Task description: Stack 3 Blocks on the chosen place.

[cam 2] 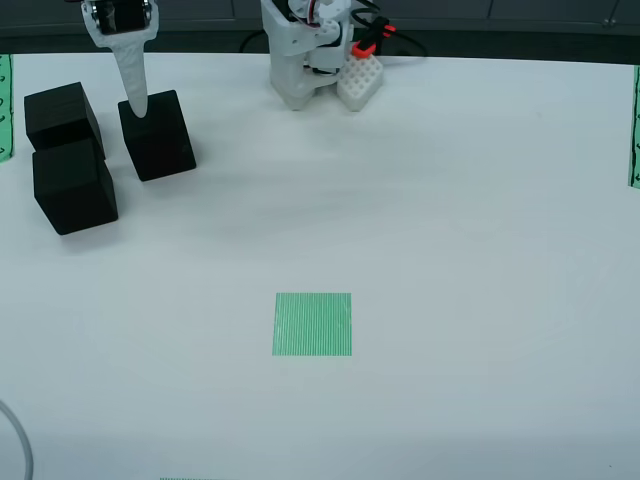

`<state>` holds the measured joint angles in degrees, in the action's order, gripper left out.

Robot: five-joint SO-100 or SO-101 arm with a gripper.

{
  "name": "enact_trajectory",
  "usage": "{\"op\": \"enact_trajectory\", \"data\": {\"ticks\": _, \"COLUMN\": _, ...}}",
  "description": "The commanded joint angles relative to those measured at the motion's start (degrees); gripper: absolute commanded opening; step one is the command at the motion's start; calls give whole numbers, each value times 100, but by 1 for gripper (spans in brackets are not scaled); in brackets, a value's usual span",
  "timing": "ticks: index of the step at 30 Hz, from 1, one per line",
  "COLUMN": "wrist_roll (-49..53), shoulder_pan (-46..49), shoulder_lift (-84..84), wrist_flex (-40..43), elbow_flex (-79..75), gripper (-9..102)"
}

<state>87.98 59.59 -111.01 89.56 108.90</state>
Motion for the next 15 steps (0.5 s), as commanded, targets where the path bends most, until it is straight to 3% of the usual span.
{"op": "enact_trajectory", "data": {"ticks": 1, "wrist_roll": 545, "shoulder_pan": 343, "shoulder_lift": -167, "wrist_flex": 62, "elbow_flex": 26, "gripper": 28}}
{"op": "enact_trajectory", "data": {"ticks": 15, "wrist_roll": 817, "shoulder_pan": -246, "shoulder_lift": 677, "wrist_flex": 53, "elbow_flex": 229, "gripper": 35}}
